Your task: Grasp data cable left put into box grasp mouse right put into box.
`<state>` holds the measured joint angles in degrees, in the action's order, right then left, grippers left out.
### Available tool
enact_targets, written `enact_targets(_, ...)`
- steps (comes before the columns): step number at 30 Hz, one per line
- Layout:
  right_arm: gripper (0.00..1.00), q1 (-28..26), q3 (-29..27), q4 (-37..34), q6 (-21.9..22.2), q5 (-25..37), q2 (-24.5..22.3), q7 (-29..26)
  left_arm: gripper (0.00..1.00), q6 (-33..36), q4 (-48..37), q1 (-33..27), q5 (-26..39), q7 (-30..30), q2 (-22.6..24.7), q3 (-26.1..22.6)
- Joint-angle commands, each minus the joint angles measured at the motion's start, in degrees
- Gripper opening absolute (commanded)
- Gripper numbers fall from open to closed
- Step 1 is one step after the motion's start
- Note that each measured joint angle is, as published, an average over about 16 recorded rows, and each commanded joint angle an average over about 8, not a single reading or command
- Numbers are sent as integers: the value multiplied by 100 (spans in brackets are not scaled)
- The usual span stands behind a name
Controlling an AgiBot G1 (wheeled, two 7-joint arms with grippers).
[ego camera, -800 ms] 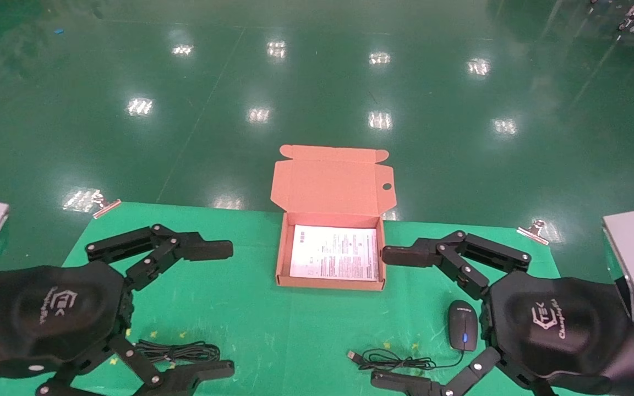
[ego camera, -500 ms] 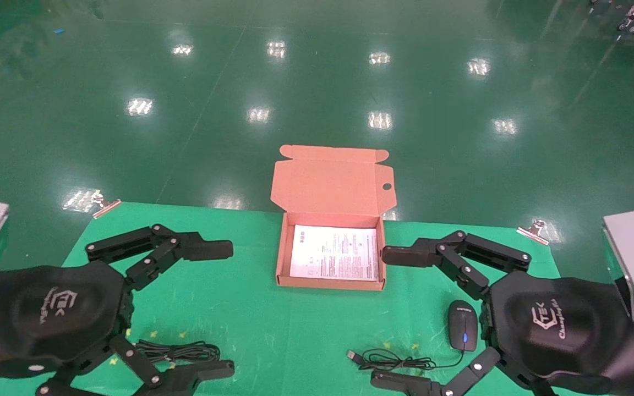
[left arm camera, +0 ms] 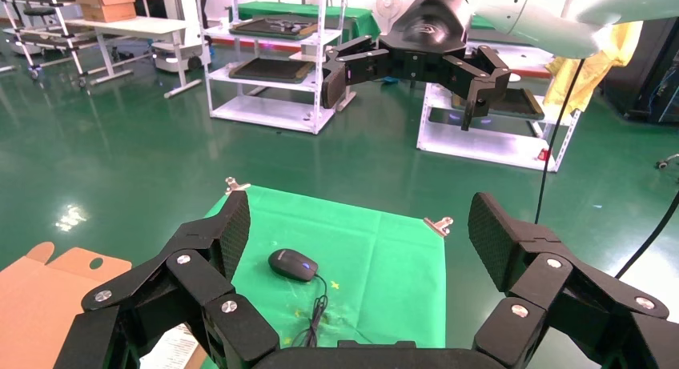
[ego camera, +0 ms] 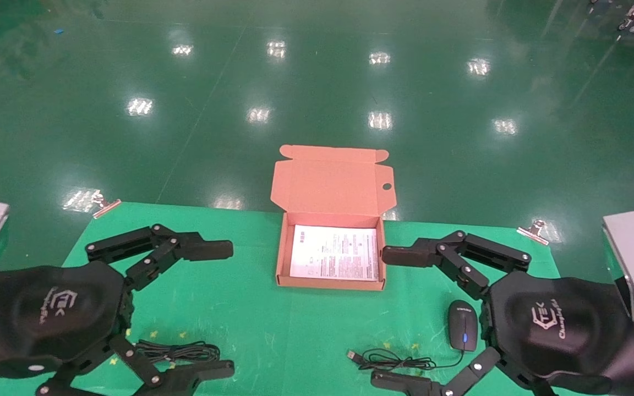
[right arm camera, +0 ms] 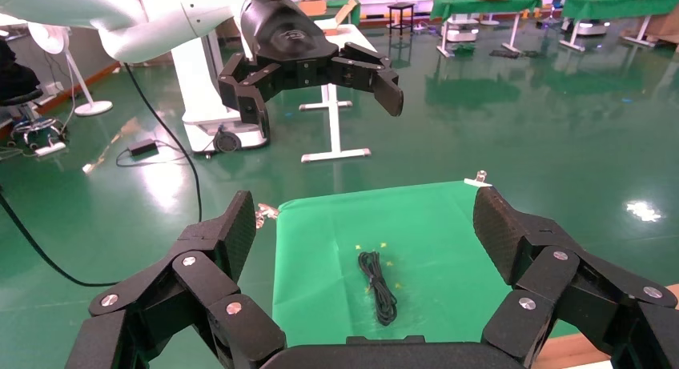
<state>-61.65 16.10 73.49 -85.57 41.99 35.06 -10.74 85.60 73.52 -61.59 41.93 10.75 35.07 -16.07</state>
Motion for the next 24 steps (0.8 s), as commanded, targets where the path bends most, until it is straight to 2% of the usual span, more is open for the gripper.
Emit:
enact_targets(1,100,1,-1,1,-1,-1,0,0,100,-7,-3,-4,7,-1,5,-5)
enact_targets(6,100,-1,1,0,-2,14,-7,9,100,-5,-12,-3,40,2,6,-23)
enact_targets(11,100,-75,88,30,-29,357,-55,164,100,45,-102,-115,335,-1,32,-160)
enact_targets(24,100,-1026,784,208,-260,2527,193,1328,100,276,-554,-1050,2254,143,385,-1098)
